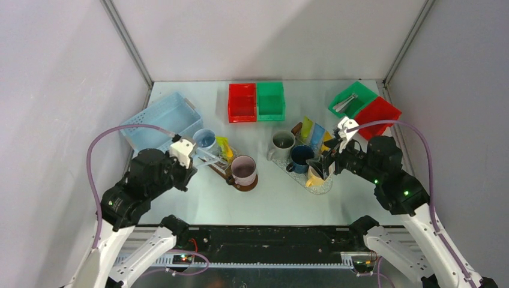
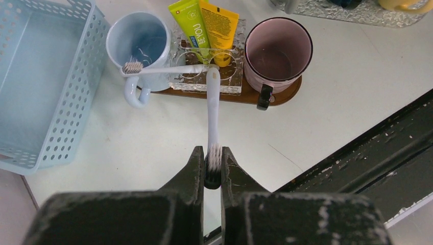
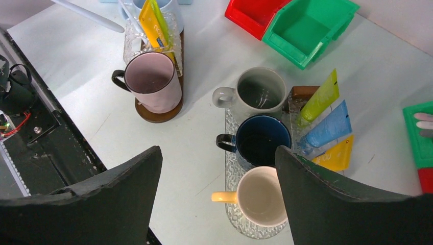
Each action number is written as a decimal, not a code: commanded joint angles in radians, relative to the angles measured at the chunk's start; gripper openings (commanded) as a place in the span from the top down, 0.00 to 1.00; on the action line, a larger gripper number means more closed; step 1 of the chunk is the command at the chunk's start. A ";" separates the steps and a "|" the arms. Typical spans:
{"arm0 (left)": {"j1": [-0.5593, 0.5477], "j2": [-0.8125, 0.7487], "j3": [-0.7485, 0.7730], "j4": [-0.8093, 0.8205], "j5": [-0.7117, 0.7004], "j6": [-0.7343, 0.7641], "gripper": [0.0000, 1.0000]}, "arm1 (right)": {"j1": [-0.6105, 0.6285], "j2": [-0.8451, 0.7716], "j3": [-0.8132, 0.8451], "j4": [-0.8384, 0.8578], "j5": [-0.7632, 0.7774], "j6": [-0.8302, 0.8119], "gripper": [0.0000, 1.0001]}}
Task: Prepare toiletry sets of a toothbrush and toothpaste on the tray
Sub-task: Place the toothbrush in the toothpaste holder.
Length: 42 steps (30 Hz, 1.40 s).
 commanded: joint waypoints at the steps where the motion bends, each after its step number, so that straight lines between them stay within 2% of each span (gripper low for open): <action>1: -0.001 0.032 -0.017 0.088 0.001 0.003 1.00 | -0.002 -0.016 -0.014 0.011 0.033 -0.003 0.16; 32: -0.013 0.211 -0.051 0.169 0.000 -0.007 1.00 | -0.003 -0.041 -0.049 0.029 0.059 -0.002 0.13; 42: -0.067 0.270 -0.059 0.196 -0.099 -0.051 1.00 | -0.002 -0.053 -0.060 0.036 0.069 -0.003 0.12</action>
